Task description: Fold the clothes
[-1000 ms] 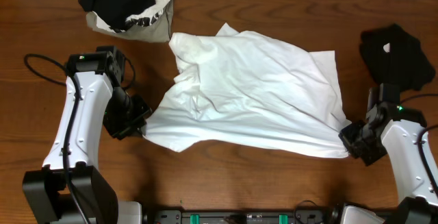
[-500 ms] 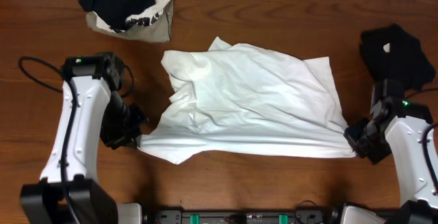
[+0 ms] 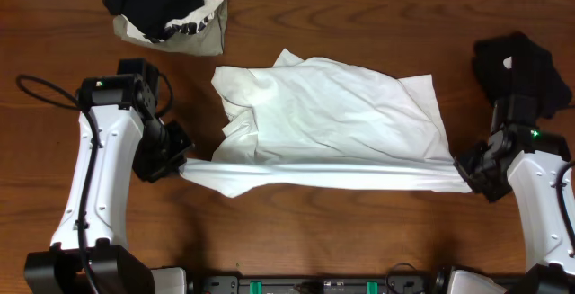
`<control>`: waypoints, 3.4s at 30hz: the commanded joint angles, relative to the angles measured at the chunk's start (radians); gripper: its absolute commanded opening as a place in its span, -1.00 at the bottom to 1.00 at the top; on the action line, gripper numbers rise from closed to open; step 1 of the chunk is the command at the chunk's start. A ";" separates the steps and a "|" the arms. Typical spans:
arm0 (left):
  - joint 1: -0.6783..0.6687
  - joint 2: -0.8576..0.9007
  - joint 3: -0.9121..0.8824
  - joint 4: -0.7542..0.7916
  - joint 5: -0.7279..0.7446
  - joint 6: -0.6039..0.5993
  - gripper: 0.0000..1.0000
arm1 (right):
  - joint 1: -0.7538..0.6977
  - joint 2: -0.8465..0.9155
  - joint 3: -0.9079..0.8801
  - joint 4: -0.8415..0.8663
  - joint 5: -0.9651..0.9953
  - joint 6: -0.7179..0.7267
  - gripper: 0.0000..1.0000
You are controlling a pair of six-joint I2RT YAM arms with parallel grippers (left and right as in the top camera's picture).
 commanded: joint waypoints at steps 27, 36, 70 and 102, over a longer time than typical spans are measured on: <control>-0.078 0.079 -0.037 0.277 -0.034 -0.037 -0.87 | 0.023 0.100 0.020 0.275 0.012 -0.045 -0.82; -0.112 0.160 -0.037 0.285 -0.034 -0.040 -0.86 | 0.022 0.105 0.021 0.368 0.026 -0.138 -0.73; -0.299 0.133 -0.139 0.229 0.083 -0.060 -0.13 | 0.083 0.048 0.004 0.071 -0.352 -0.347 -0.37; -0.310 0.223 -0.265 0.612 0.061 -0.082 -0.43 | 0.084 0.048 -0.186 0.367 -0.345 -0.336 -0.96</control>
